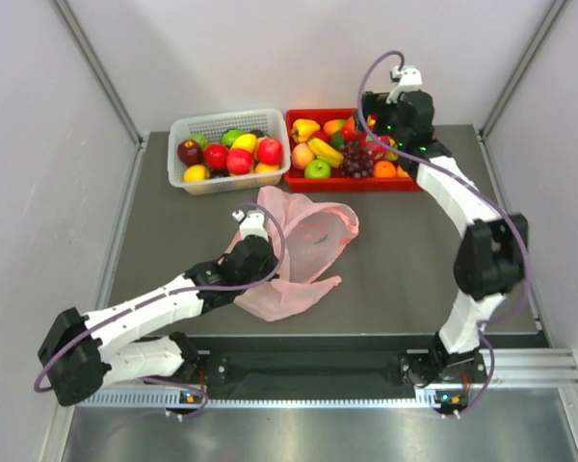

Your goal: Untie the knot of the plastic bag and take out the fruit

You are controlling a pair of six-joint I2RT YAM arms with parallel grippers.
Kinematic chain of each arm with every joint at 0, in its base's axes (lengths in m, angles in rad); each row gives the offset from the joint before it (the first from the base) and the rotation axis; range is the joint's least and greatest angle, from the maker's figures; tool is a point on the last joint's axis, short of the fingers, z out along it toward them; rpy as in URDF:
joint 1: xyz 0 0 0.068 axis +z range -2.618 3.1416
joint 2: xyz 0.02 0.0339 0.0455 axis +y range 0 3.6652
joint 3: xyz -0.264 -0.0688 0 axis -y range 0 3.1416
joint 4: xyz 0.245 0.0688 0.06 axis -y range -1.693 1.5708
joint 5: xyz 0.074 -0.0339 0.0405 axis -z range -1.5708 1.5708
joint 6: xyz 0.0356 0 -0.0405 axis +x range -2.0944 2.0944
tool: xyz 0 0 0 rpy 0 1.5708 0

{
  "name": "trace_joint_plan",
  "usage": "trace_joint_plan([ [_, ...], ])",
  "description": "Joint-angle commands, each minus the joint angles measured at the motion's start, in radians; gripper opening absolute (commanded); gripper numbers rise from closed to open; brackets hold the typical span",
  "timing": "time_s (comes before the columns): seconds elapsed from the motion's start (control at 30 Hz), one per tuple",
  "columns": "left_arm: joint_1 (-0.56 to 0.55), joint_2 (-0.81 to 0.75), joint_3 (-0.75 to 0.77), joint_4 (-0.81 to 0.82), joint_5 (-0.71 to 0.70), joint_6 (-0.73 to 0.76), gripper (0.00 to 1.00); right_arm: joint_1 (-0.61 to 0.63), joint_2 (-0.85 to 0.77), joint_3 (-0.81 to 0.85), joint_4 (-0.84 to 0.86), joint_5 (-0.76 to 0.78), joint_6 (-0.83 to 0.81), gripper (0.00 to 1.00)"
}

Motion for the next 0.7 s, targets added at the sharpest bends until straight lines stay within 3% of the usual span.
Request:
trace_joint_plan([
  [0.0, 0.004, -0.061, 0.062, -0.014, -0.040, 0.018, 0.00, 0.036, -0.231, -0.057, -0.042, 0.015, -0.012, 1.00],
  [0.2, 0.004, -0.140, 0.087, -0.080, -0.066, 0.015, 0.00, 0.130, -0.459, -0.276, -0.206, -0.195, -0.020, 1.00],
  [0.33, 0.004, -0.192, 0.085, -0.155, -0.108, -0.019, 0.00, 0.251, -0.564, -0.417, -0.242, -0.222, -0.003, 1.00],
  [0.57, 0.004, -0.279, 0.056, -0.244, -0.102, -0.077, 0.00, 0.531, -0.598, -0.598, -0.176, -0.151, 0.024, 0.99],
  [0.67, 0.003, -0.308, 0.041, -0.283, -0.093, -0.097, 0.00, 0.625, -0.537, -0.632, -0.119, -0.014, 0.047, 1.00],
])
